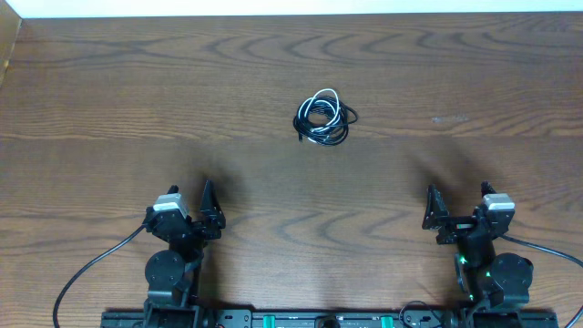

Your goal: Untangle cables

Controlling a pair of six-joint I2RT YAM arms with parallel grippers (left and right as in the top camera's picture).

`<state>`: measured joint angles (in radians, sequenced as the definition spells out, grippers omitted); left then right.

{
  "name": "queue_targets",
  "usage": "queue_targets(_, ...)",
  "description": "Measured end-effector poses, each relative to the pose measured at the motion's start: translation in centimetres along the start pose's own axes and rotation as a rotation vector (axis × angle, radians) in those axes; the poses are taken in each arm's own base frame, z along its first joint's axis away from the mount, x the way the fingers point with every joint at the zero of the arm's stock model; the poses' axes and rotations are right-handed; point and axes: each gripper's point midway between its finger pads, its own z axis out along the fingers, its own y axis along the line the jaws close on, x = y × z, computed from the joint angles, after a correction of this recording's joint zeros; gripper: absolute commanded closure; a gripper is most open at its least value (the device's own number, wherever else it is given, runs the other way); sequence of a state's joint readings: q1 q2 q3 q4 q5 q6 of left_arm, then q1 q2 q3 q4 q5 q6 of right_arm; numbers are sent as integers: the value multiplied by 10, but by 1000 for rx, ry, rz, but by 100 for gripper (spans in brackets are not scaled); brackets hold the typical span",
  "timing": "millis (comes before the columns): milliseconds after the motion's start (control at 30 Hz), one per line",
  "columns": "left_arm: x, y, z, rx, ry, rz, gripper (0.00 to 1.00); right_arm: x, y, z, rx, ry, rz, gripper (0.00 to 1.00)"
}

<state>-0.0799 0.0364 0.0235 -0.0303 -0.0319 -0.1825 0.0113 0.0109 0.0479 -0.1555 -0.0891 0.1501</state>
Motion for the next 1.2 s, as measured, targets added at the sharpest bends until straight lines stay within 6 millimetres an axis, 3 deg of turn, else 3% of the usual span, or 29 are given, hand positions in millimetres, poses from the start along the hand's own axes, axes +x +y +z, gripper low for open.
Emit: queue_targets(1200,0,0,0,0,0,0,28,0,0,0,0,0,0,1)
